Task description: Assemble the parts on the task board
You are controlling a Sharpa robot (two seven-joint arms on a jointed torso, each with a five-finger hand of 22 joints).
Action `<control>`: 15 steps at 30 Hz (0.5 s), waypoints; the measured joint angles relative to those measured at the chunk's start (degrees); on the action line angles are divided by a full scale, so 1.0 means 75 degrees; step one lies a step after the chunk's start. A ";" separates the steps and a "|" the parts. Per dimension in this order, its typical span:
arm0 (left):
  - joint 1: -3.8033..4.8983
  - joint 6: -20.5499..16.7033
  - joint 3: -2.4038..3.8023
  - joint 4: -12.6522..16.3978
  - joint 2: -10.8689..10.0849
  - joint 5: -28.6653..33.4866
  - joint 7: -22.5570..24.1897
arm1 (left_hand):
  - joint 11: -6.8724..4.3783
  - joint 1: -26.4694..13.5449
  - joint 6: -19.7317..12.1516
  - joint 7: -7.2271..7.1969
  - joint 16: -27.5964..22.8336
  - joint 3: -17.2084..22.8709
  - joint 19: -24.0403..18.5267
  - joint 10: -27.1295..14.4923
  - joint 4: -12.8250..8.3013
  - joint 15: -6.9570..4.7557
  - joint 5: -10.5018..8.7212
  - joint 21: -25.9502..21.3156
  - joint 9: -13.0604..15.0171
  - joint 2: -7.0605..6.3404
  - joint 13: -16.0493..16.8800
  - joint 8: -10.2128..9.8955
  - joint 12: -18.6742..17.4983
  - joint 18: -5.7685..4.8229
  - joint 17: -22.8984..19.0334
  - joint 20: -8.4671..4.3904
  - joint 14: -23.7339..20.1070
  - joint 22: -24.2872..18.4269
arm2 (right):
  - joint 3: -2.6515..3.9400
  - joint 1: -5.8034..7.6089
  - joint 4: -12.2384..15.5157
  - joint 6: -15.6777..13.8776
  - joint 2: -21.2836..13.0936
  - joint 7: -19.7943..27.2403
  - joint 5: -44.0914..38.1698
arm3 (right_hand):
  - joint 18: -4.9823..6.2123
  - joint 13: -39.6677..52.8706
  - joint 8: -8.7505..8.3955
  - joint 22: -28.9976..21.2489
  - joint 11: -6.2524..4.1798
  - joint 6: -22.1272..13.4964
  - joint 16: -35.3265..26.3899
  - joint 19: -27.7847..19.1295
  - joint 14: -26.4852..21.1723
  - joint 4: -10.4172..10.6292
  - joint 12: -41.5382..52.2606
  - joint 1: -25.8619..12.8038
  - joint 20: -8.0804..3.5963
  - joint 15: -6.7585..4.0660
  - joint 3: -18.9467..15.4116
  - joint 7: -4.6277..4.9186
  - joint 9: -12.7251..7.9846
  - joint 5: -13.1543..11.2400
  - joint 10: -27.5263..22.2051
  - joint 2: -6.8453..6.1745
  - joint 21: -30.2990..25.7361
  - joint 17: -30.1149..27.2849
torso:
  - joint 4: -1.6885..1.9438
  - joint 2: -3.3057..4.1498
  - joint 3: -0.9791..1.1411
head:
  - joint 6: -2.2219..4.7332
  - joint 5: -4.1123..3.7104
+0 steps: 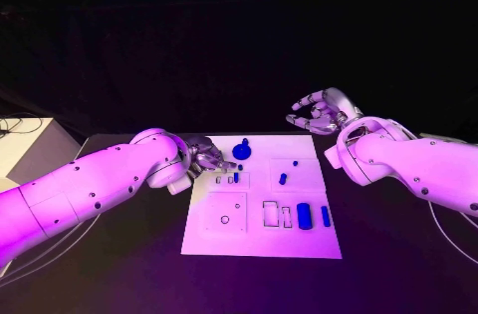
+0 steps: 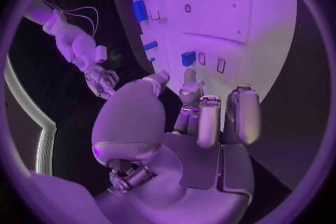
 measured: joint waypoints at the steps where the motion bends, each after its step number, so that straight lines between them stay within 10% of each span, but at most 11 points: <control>1: 0.0037 0.0069 -0.0022 -0.0059 0.0053 -0.0063 -0.0038 | 0.0000 -0.0047 0.0001 -0.0001 0.0000 -0.0025 0.0000 0.0000 0.0000 0.0000 0.0000 0.0000 0.0032 0.0000 -0.0008 0.0000 0.0000 0.0000 0.0000 0.0000 0.0000 0.0000 | 0.0000 0.0002 -0.0002 0.0034 -0.0009 -0.0020 0.0008 | 0.0001 0.0000 0.0000 0.0000 0.0000 0.0000 0.0000 0.0000 0.0000 0.0000 0.0000 0.0000 0.0000 0.0000 0.0000 0.0000 0.0000 0.0032 0.0000 0.0000 0.0000 0.0000 | -0.0004 -0.0002 0.0010 | -0.0019 0.0003; 15: 0.0396 0.0703 -0.0271 -0.0873 0.0776 -0.0628 -0.0336 | 0.0030 -0.0094 -0.0051 -0.0003 0.0000 -0.0049 -0.0001 -0.0032 -0.0009 0.0001 -0.0001 0.0000 0.0151 -0.0012 -0.0099 0.0000 -0.0031 0.0001 -0.0001 0.0000 0.0000 0.0010 | -0.0001 0.0012 -0.0010 0.0351 -0.0121 -0.0316 0.0002 | 0.0000 0.0006 0.0000 -0.0001 0.0000 0.0000 0.0000 0.0000 0.0000 0.0000 0.0000 0.0001 0.0000 0.0000 0.0000 0.0000 -0.0001 0.0075 0.0000 0.0000 0.0000 -0.0001 | -0.0021 0.0021 0.0020 | -0.0083 -0.0018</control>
